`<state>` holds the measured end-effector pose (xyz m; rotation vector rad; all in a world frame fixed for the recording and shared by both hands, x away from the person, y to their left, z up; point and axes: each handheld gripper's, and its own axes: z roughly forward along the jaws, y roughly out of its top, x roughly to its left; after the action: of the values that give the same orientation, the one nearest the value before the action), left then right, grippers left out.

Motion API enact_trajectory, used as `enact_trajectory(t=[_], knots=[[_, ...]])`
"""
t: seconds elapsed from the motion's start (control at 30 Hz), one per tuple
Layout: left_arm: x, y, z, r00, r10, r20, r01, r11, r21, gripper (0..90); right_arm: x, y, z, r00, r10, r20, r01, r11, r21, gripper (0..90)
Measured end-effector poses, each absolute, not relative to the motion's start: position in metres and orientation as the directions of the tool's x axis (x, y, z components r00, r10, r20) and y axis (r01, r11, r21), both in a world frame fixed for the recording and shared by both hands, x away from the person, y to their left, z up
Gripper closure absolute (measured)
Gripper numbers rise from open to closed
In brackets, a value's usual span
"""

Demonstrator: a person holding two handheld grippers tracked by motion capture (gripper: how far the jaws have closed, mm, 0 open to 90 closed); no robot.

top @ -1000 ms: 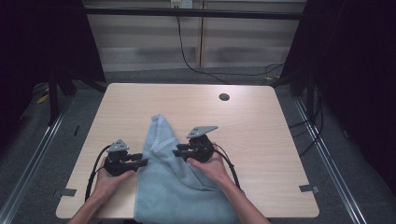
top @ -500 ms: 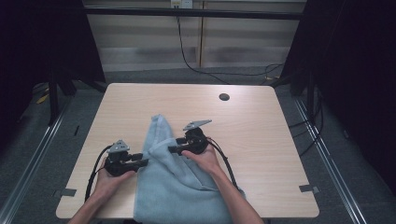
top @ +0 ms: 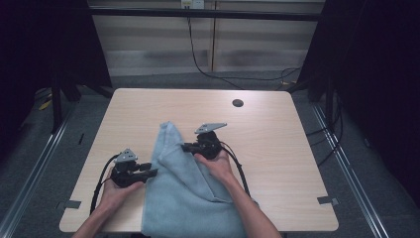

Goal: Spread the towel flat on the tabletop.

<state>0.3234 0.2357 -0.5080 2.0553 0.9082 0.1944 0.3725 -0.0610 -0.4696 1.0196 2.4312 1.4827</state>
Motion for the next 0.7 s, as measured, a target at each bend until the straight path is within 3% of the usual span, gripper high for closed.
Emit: enact_trajectory(t=[0.13,0.37,0.67,0.7], knots=[[0.323,0.236,-0.508,0.723,0.665,-0.187,0.533,-0.366,0.763,57.9,0.372,-0.085,-0.447,-0.743,0.642,0.186,0.458,0.286,0.842,88.9],[0.323,0.236,-0.508,0.724,0.665,-0.181,0.53,-0.37,0.763,57.7,0.379,-0.176,-0.4,-0.607,0.787,0.113,0.435,0.21,0.875,89.0],[0.326,0.231,-0.508,0.735,0.651,-0.19,0.526,-0.371,0.765,52.3,0.407,-0.23,-0.398,-0.486,0.869,0.097,0.49,0.179,0.853,88.1],[0.327,0.231,-0.508,0.738,0.649,-0.185,0.523,-0.377,0.765,51.1,0.408,-0.233,-0.401,-0.461,0.884,0.083,0.5,0.182,0.846,83.5]])
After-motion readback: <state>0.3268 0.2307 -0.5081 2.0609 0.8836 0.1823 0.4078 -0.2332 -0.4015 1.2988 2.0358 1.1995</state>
